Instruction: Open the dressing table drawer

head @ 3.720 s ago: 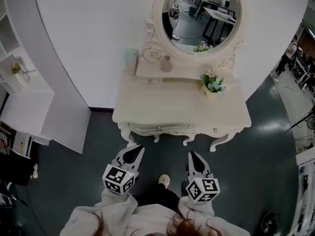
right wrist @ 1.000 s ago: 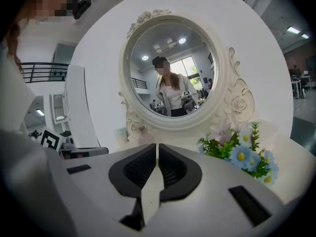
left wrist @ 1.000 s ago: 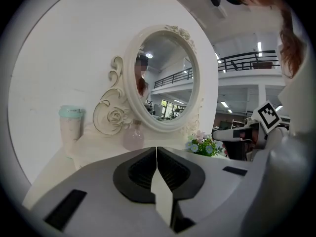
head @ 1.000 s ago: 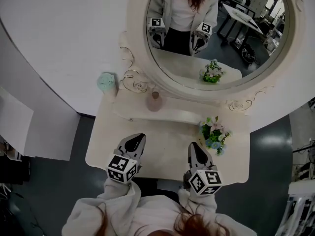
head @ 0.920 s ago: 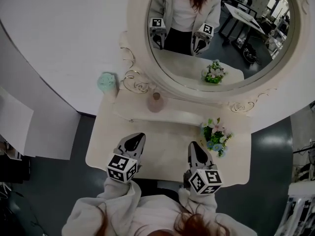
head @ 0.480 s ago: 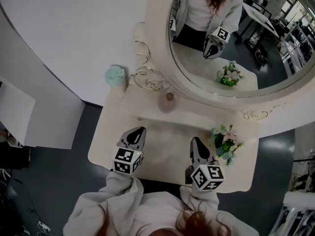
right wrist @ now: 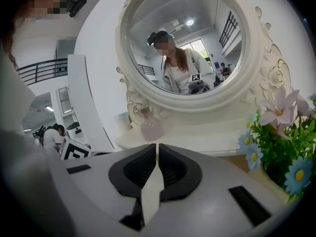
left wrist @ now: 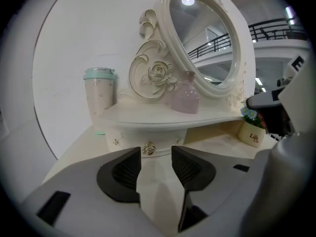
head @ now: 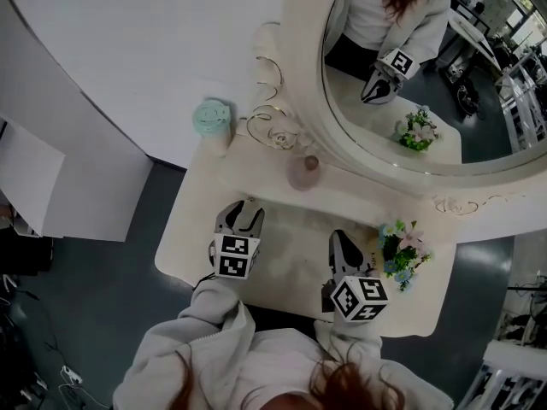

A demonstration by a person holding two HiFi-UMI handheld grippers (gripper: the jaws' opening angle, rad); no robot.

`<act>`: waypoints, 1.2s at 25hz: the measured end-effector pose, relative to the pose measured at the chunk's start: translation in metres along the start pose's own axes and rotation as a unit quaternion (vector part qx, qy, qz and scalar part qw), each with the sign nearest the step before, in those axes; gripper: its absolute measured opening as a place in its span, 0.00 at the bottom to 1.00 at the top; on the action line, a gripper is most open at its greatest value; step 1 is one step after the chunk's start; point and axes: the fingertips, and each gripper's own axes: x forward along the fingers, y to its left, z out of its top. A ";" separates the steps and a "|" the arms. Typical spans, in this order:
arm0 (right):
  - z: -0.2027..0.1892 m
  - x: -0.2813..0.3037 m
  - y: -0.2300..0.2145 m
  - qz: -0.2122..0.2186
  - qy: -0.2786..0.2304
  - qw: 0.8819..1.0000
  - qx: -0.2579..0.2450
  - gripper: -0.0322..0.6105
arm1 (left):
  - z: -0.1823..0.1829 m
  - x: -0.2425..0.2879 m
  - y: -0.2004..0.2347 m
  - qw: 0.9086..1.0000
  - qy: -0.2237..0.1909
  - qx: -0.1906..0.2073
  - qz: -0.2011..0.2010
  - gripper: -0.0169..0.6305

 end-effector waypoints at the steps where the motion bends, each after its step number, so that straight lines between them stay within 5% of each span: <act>1: -0.002 0.000 -0.001 -0.001 0.003 1.000 0.000 0.11 | -0.001 0.004 0.003 1.000 0.005 0.003 0.007 0.35; 9: -0.007 0.004 -0.002 -0.006 0.015 1.000 -0.004 0.11 | -0.001 0.023 0.014 0.999 0.020 0.023 0.025 0.34; 15: -0.010 0.002 -0.003 -0.011 0.016 1.000 -0.004 0.11 | 0.000 0.027 0.013 0.999 0.018 0.033 0.028 0.20; 30: -0.017 -0.003 0.001 -0.013 0.017 1.000 0.002 0.11 | -0.010 0.017 0.009 0.999 0.022 0.035 0.020 0.19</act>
